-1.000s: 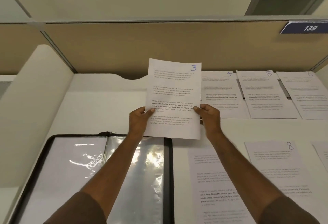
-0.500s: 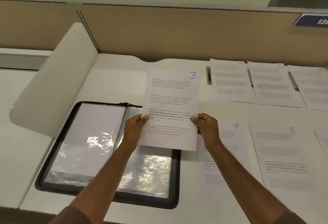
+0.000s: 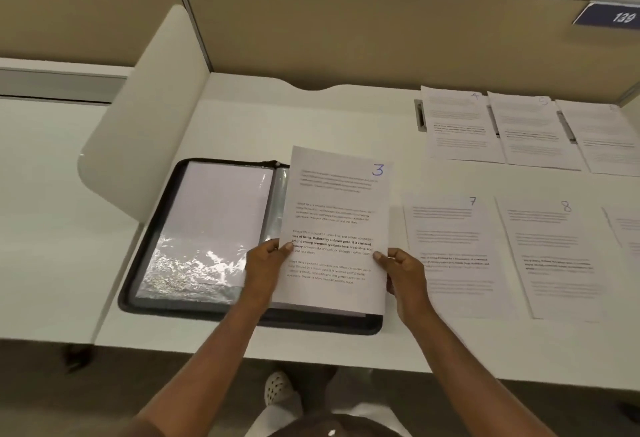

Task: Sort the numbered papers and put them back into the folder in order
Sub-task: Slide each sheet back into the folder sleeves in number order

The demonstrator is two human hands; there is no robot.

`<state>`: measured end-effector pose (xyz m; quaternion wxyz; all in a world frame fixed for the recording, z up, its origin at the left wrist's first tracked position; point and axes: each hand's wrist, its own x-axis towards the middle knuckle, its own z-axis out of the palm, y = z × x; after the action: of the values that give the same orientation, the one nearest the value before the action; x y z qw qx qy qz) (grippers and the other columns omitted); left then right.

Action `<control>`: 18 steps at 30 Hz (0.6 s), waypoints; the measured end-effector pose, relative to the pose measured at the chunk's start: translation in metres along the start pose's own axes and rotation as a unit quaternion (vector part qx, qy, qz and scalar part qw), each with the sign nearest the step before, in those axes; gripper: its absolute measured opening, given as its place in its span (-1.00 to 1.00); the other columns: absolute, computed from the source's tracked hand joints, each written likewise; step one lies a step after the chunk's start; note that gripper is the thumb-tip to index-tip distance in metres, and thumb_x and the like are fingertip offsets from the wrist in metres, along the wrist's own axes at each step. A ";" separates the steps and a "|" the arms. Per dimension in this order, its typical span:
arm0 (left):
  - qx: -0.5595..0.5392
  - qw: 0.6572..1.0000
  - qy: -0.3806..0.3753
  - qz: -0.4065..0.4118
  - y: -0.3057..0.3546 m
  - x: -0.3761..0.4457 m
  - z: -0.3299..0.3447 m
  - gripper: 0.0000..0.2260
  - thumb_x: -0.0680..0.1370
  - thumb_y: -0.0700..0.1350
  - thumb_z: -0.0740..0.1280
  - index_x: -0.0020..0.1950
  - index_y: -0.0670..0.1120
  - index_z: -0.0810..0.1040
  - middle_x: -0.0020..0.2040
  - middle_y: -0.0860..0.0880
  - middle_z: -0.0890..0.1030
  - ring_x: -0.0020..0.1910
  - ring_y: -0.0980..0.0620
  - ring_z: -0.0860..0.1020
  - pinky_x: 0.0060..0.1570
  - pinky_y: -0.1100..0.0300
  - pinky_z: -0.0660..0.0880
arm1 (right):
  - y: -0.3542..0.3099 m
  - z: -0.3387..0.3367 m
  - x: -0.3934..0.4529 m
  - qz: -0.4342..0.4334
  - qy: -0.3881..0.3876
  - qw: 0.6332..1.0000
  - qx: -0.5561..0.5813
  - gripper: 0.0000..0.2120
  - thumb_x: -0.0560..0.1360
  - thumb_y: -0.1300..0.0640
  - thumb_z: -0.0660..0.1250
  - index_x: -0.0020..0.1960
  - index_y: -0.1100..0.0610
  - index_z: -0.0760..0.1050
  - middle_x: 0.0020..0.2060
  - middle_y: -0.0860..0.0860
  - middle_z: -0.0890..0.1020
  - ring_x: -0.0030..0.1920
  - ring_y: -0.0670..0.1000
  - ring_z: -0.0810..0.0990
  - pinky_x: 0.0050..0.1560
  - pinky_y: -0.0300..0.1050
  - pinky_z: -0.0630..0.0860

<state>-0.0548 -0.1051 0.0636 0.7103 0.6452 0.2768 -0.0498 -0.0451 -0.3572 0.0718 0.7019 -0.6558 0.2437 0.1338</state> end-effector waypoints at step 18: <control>0.038 0.996 -0.055 -0.066 -0.044 -0.039 -0.062 -0.89 0.58 -0.14 0.43 0.03 -0.17 0.68 -0.06 -0.07 0.74 -0.06 -0.14 0.71 0.09 -0.18 0.63 | 0.063 0.029 -0.098 0.120 0.018 0.992 0.041 -0.76 0.48 0.21 0.50 0.14 0.18 0.62 0.01 0.10 0.75 0.02 0.17 0.72 0.03 0.09 0.67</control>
<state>-0.1272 -0.0646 0.0422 0.6948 0.6481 0.2775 -0.1420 -0.1549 -0.3090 0.0691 0.7026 -0.5948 0.3385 0.1952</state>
